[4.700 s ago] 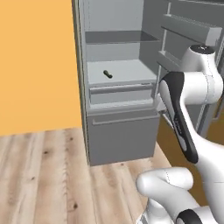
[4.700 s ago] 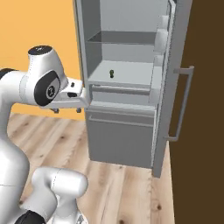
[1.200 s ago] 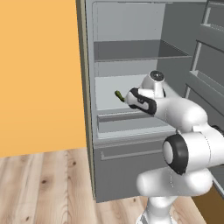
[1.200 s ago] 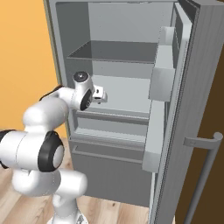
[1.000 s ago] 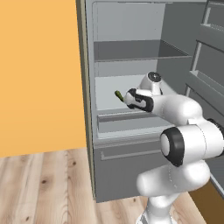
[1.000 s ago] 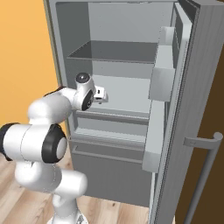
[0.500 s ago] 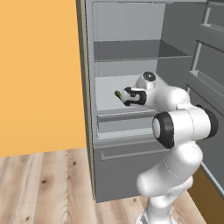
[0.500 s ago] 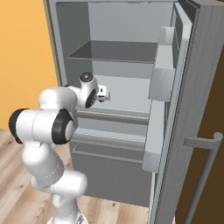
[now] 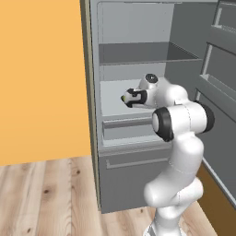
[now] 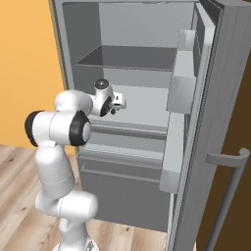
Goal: Place one squash and one fish in each tupperware on the nearby counter, to pack two identical lunches.
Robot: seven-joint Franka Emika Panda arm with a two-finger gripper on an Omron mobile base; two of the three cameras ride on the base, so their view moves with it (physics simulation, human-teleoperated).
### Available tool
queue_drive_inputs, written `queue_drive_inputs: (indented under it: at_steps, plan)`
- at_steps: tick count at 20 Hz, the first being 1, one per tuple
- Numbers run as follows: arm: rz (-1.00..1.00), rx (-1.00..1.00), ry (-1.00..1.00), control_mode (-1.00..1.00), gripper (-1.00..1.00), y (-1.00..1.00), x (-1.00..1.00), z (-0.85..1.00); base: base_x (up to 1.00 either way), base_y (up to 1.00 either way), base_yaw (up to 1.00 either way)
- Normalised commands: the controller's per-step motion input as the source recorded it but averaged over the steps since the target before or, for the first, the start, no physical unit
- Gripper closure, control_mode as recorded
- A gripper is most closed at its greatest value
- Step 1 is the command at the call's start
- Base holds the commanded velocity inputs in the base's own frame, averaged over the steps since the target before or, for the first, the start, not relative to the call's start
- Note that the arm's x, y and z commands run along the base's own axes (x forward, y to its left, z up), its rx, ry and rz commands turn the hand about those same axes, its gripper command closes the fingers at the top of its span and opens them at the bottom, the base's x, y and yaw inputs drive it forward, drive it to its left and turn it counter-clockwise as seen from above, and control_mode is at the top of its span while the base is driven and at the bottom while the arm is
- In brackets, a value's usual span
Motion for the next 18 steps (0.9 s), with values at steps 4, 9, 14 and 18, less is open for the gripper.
queue_drive_inputs:
  at_steps: [4,9,14,18]
  plan:
    - [0.0,0.0,0.0,-1.0,-1.0,0.0,0.57,-0.33,0.0,0.0,0.0]
    - [0.0,0.0,0.0,-1.0,-1.0,0.0,0.61,-0.34,0.0,0.0,0.0]
    - [0.0,0.0,0.0,-1.0,-1.0,0.01,0.63,-0.26,0.0,0.0,0.0]
    - [0.0,0.0,0.0,-1.0,-1.0,0.13,0.51,-0.31,0.0,0.0,0.0]
